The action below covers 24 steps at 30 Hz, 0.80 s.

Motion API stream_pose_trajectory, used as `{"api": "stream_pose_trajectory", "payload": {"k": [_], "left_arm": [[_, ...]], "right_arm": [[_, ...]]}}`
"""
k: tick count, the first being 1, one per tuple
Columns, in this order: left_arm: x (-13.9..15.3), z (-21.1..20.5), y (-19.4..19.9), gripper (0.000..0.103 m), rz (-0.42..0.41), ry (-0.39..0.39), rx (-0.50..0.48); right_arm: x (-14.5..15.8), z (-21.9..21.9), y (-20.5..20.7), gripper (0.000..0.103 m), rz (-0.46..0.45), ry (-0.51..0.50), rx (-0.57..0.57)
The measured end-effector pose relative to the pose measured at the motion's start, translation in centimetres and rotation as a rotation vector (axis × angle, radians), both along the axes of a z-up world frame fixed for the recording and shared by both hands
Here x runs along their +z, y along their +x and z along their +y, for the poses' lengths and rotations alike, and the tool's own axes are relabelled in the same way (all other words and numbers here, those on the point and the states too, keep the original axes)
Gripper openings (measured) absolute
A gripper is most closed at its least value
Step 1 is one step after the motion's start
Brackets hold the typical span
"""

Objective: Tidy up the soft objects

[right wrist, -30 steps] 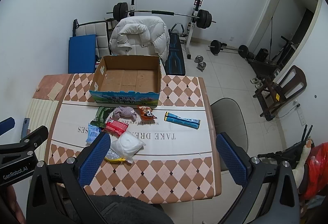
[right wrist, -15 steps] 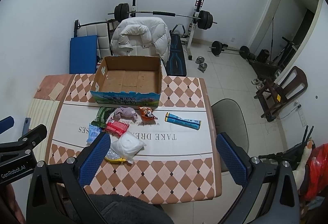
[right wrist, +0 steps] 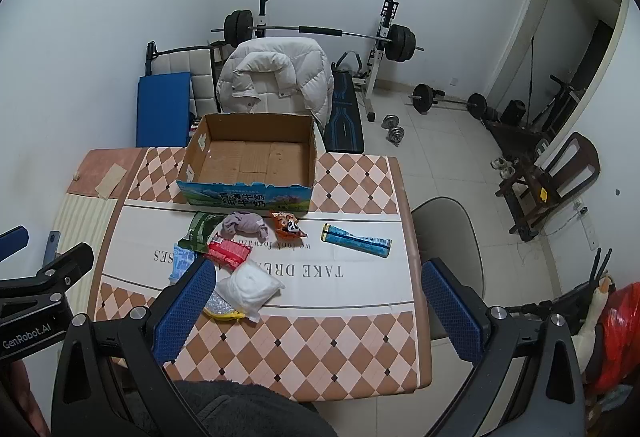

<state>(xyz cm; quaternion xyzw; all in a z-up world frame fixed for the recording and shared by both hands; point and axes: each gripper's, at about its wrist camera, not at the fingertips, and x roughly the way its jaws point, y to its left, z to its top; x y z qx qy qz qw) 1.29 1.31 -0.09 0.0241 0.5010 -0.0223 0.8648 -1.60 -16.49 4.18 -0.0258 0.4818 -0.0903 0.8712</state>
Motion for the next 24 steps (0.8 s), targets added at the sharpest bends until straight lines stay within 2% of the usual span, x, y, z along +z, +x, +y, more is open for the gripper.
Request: {"api": "stream_pose_trajectory", "payload": {"k": [6,8,13,18,21,24], "left_arm": [[0.1,0.1,0.3,0.103,0.007,-0.002,0.003],[0.1,0.2,0.8,0.103,0.013,-0.002,0.009],[-1.5,1.2,3.2,0.103,0.049,0.010,0.043],[-6.4,2.9,6.3,0.103,0.115,0.067,0.083],[-10.1,4.2,8.8,0.103,0.179,0.098,0.103],[-14.5,5.4,11.5,0.103,0.259,0.094,0.109]], "right_arm": [[-0.2,0.0,0.2,0.103,0.003,0.005,0.001],[0.6,0.3,1.2,0.103,0.014,0.010,0.007],[-1.3,0.5,3.2,0.103,0.065,0.035,0.012],[-7.3,0.6,6.6,0.103,0.181,0.073,0.009],[-12.5,0.4,8.9,0.103,0.269,0.125,-0.012],[-18.5,0.4,11.2,0.103,0.381,0.194,-0.037]]}}
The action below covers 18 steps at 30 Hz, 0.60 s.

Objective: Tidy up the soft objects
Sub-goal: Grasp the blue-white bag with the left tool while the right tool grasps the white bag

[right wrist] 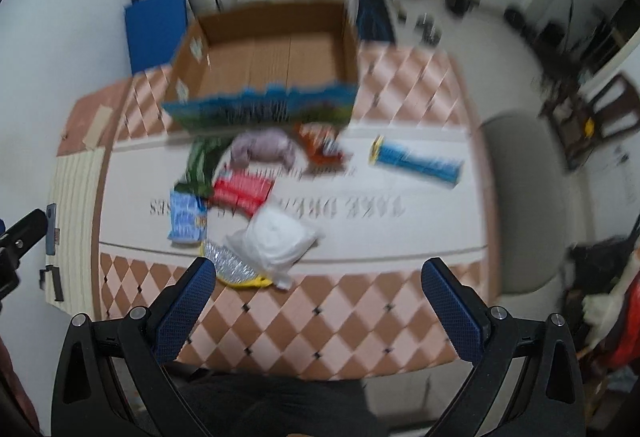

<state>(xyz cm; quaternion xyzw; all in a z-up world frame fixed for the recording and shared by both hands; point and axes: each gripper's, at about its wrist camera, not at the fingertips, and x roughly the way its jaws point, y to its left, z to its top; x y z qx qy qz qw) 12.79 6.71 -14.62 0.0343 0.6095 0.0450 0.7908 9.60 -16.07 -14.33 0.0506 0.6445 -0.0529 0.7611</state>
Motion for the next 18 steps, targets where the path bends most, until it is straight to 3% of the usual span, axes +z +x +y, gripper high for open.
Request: {"api": "stream_pose_trajectory", "payload": {"k": [4,9,13,18], "left_arm": [[-6.3,0.6,2.9,0.103,0.113,0.030,-0.038],[-14.9,-0.4,6.3,0.103,0.313,-0.004,-0.132],[-20.4,-1.5,7.8,0.103,0.414,-0.005,-0.181],[-25.5,-2.1,8.8,0.103,0.501,-0.017,-0.198]], "right_arm": [[-9.1,0.3,2.1,0.103,0.130,0.070,-0.051],[-18.4,1.2,3.6,0.103,0.243,0.126,-0.146],[-22.7,1.3,3.9,0.103,0.323,0.209,-0.225],[-25.3,1.5,4.0,0.103,0.369,0.230,-0.277]]}}
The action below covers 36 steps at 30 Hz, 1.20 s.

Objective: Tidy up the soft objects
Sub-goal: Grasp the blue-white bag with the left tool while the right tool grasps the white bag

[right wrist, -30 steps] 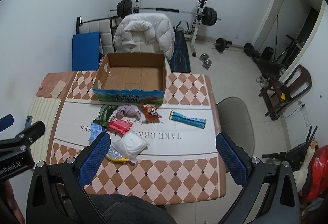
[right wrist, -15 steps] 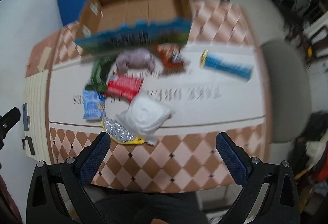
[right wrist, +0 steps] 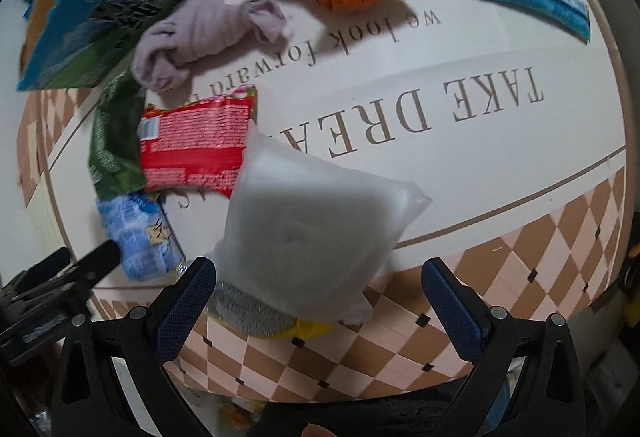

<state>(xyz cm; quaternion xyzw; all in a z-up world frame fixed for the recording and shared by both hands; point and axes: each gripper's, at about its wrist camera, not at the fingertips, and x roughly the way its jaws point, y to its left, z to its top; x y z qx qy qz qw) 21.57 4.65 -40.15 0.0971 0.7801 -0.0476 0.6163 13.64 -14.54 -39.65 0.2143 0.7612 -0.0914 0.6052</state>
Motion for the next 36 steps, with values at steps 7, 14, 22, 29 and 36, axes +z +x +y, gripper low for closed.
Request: {"api": "stream_pose_trajectory", "payload": {"k": [7,14,22,29,36], "left_arm": [[-3.9,0.6,-0.2,0.103,0.053,0.017,0.007],[-4.7,2.2,-1.6,0.062,0.074,-0.023,0.053],[-2.9,2.5,-6.0,0.042,0.012,-0.008,0.033],[1.7,3.3,-10.2,0.039,-0.079,-0.050,0.046],[9.1,2.6,-12.5,0.039,-0.172,-0.172,0.068]], "right_arm": [[-2.4,1.0,0.5,0.103,0.036,0.023,-0.041],[-4.6,2.6,0.1,0.103,0.072,-0.013,-0.032],[-4.6,3.7,-1.4,0.081,0.062,-0.048,-0.005],[-2.3,5.2,-4.9,0.072,0.009,-0.092,0.040],[4.4,5.9,-7.5,0.071,-0.109,-0.064,0.097]]}}
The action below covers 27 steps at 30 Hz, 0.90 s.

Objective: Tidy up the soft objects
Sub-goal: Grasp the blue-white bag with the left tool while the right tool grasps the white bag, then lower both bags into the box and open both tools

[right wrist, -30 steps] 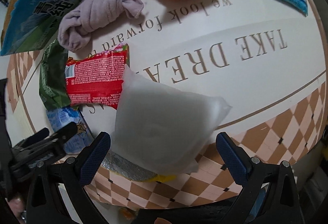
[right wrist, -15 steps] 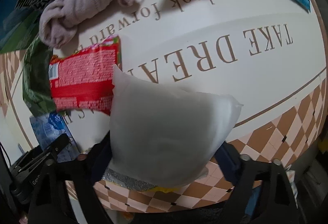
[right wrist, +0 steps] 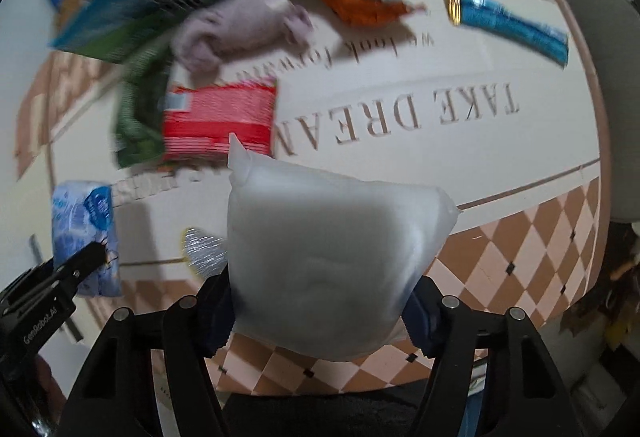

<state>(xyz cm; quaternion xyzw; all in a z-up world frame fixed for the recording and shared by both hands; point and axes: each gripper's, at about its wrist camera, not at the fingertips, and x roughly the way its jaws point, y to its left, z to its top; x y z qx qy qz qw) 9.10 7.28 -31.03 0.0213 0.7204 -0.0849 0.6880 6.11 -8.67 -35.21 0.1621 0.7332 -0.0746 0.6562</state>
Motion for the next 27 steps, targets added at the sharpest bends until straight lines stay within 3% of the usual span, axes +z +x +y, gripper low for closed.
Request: {"api": "stream_pose_trajectory", "payload": {"k": [4,10,14,18,27], "left_arm": [[4.3,-1.0,3.9,0.039,-0.034,-0.087,0.022],[9.3,-4.2,14.7,0.039,-0.089,-0.132,0.021],[9.0,-6.2,22.4,0.039,-0.097,-0.137,0.034],[6.2,-8.9,29.7,0.039,-0.046,-0.141,0.058],[-2.6,-11.8,40.0,0.039,0.090,-0.108,0.084]], "right_arm": [[5.3,-0.3,0.9,0.071,-0.095,0.018,0.051],[13.6,-2.9,11.0,0.071,-0.248,-0.012,0.129],[14.3,-5.0,18.0,0.071,-0.287,-0.052,0.134],[14.3,-6.0,24.0,0.071,-0.299,-0.063,0.172],[6.3,-6.9,37.5,0.071,-0.227,-0.103,0.327]]}}
